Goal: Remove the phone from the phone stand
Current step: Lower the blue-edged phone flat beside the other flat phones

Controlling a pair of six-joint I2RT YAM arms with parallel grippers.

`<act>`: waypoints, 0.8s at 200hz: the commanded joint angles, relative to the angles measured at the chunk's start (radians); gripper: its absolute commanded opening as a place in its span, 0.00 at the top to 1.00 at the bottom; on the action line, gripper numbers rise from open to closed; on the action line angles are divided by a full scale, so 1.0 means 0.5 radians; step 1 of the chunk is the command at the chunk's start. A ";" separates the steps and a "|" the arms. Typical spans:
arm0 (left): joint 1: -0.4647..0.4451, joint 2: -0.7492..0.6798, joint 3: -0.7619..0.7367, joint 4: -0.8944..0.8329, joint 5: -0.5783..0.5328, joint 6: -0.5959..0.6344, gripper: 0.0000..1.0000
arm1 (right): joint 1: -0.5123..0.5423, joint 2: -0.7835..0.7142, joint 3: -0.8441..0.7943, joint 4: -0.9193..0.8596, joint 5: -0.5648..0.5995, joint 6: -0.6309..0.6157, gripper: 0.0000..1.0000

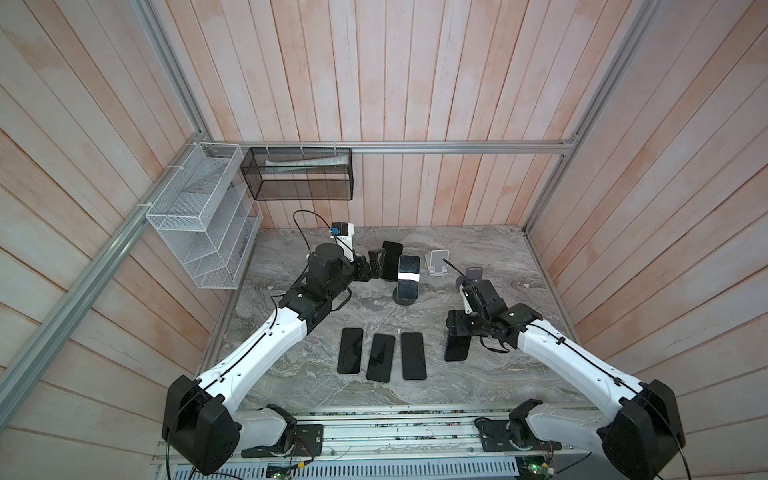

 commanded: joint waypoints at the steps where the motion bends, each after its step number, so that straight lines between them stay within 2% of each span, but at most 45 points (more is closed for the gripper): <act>1: -0.002 -0.047 -0.031 0.021 -0.022 0.009 0.00 | 0.013 0.008 -0.067 0.106 -0.081 0.132 0.46; 56: -0.001 -0.090 -0.090 0.108 0.043 -0.018 0.00 | 0.011 0.304 -0.077 0.223 -0.141 0.259 0.46; 106: -0.001 -0.084 -0.093 0.125 0.120 -0.052 0.00 | 0.016 0.397 -0.219 0.500 -0.141 0.317 0.44; 122: -0.001 -0.082 -0.091 0.119 0.085 -0.037 0.00 | 0.024 0.412 -0.299 0.634 -0.183 0.344 0.44; 160: 0.004 -0.073 -0.115 0.128 0.042 -0.020 0.00 | 0.077 0.461 -0.372 0.711 -0.097 0.404 0.42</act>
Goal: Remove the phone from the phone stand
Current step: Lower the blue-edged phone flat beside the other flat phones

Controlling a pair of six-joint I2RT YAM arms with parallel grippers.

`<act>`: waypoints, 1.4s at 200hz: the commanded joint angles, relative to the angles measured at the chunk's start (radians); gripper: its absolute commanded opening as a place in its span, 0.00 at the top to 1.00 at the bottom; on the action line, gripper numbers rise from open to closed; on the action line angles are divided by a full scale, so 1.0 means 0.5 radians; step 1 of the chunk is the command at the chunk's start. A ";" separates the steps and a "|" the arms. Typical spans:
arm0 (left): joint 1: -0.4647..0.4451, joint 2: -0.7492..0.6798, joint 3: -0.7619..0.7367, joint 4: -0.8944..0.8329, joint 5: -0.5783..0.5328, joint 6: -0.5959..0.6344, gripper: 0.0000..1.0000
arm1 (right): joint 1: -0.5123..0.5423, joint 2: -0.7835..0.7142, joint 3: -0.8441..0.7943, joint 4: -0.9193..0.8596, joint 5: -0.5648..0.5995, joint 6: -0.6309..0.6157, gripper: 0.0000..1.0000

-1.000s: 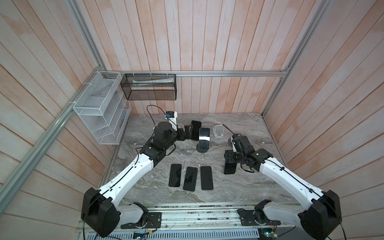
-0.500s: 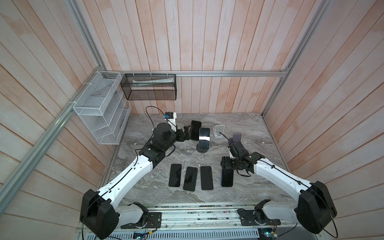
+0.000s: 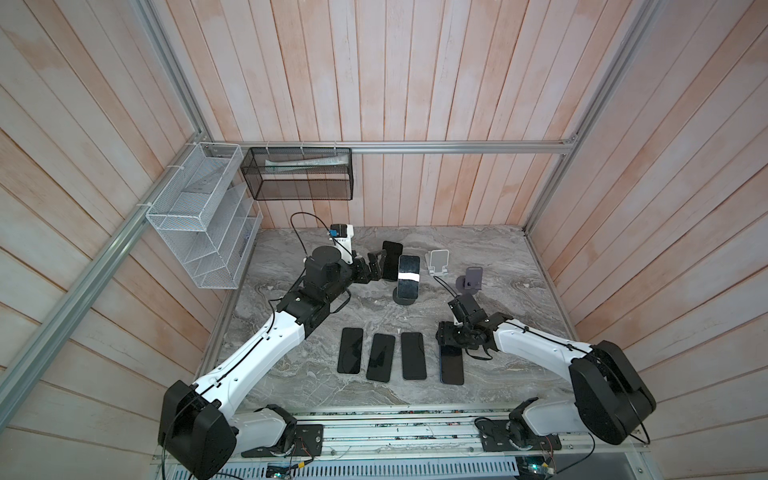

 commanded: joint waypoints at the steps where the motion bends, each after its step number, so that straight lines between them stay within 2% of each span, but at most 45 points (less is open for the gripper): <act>1: 0.003 -0.011 -0.045 0.050 -0.025 0.009 0.00 | 0.030 0.033 -0.047 0.141 0.033 0.080 0.42; 75: 0.002 0.045 -0.064 0.088 0.074 -0.068 0.00 | 0.089 0.058 -0.148 0.249 0.048 0.166 0.38; 148: 0.005 0.057 -0.058 0.057 -0.080 -0.017 0.00 | 0.216 0.212 -0.073 0.091 0.292 0.189 0.31; 200: 0.004 0.027 -0.048 0.031 -0.159 0.032 0.00 | 0.368 0.316 -0.018 -0.086 0.469 0.311 0.31; 235: 0.002 -0.003 -0.055 0.044 -0.145 0.019 0.00 | 0.471 0.265 -0.069 -0.106 0.474 0.421 0.30; 280: 0.000 -0.006 -0.046 0.035 -0.101 -0.002 0.00 | 0.477 0.223 -0.065 -0.065 0.411 0.393 0.27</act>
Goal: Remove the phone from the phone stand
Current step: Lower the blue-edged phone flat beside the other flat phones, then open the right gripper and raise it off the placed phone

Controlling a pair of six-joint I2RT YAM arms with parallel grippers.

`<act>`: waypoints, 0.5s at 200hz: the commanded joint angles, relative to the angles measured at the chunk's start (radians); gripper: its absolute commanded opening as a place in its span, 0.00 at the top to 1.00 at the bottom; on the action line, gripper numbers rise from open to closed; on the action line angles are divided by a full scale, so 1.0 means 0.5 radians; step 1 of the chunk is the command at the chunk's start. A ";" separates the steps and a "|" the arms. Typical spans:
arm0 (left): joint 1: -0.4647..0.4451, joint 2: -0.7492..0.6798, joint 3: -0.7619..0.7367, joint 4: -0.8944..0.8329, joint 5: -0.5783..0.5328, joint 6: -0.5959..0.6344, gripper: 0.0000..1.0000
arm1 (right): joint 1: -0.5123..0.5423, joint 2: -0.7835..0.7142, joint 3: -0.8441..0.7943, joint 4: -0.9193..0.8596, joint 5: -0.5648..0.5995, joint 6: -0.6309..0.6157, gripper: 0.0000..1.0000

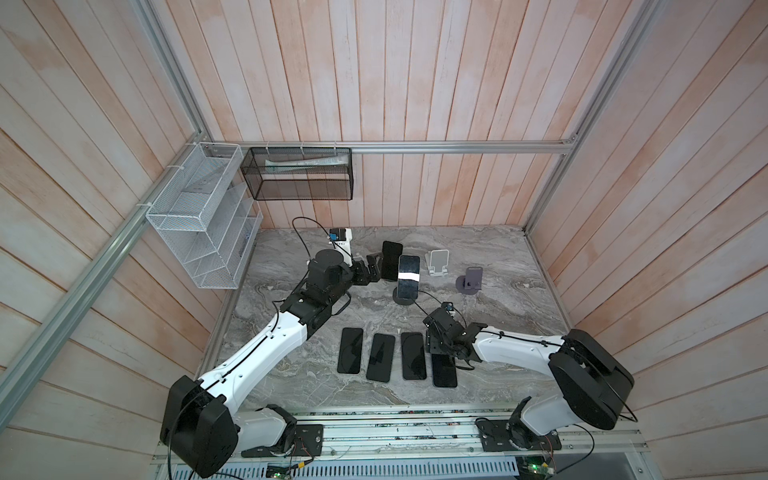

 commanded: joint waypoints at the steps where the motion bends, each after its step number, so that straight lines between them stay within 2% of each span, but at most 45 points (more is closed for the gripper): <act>1: -0.001 -0.037 0.027 -0.004 0.015 0.012 0.00 | 0.014 0.027 -0.074 -0.178 -0.164 0.076 0.26; 68: 0.001 -0.105 0.020 -0.011 -0.092 0.029 0.00 | 0.021 -0.114 -0.108 -0.184 -0.130 0.058 0.20; 100: 0.000 -0.112 0.045 -0.039 -0.055 0.037 0.00 | 0.023 -0.176 -0.137 -0.141 -0.175 0.072 0.18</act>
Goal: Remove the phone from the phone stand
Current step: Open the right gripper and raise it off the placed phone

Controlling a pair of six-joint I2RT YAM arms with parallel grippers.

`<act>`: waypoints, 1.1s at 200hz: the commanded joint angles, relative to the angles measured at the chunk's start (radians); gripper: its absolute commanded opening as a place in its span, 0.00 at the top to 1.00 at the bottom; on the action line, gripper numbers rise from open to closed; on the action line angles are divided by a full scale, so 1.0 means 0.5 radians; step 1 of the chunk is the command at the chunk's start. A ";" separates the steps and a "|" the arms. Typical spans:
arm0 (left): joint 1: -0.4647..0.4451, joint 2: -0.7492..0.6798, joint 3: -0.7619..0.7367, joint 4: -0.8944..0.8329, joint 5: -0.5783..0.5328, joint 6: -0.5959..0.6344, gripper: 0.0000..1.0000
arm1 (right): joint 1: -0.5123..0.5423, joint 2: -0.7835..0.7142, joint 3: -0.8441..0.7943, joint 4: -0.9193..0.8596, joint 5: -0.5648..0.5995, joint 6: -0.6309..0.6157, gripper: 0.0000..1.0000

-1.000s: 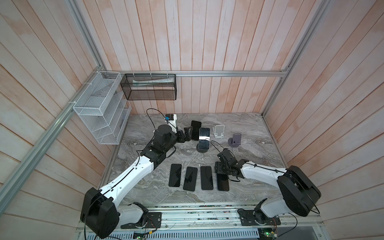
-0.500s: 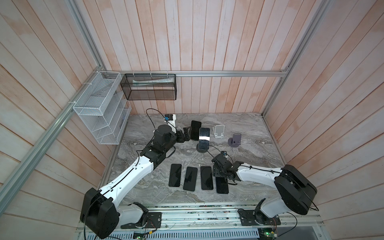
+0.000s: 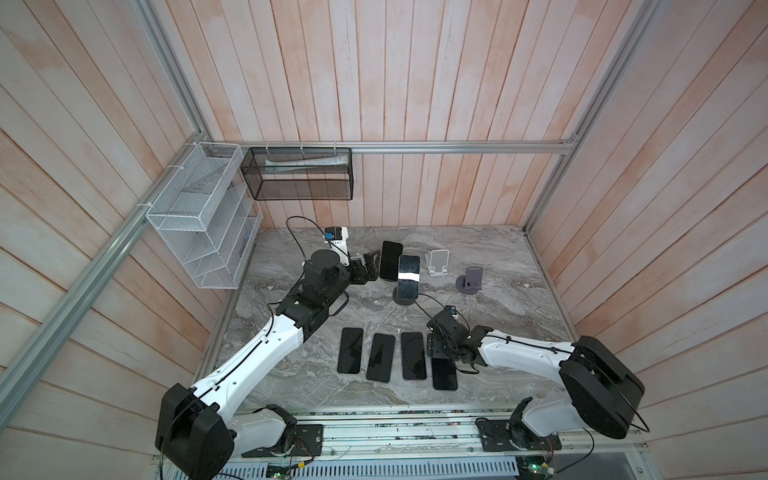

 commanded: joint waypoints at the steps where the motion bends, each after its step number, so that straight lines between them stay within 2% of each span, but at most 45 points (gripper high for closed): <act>1: 0.002 -0.030 0.044 -0.027 -0.012 0.038 0.00 | 0.015 -0.034 -0.049 -0.083 -0.084 0.045 0.18; 64: 0.005 -0.013 0.085 -0.070 0.049 0.069 0.00 | 0.013 -0.174 -0.051 -0.123 -0.138 0.019 0.13; 107: 0.007 0.006 0.090 -0.078 0.034 0.072 0.00 | 0.014 -0.273 0.059 -0.241 -0.035 -0.016 0.11; 144: 0.020 0.019 0.114 -0.091 0.125 0.066 0.00 | 0.014 -0.369 0.159 -0.307 0.252 0.035 0.09; 173: 0.028 0.030 0.105 -0.079 0.142 0.047 0.00 | 0.014 -0.465 0.171 -0.228 0.431 -0.003 0.09; 197: 0.067 0.076 0.114 -0.059 0.305 -0.034 0.00 | 0.011 -0.564 0.163 -0.208 0.654 0.125 0.09; 220: 0.119 0.139 0.125 -0.054 0.448 -0.117 0.00 | 0.010 -0.691 0.083 -0.037 0.695 0.178 0.10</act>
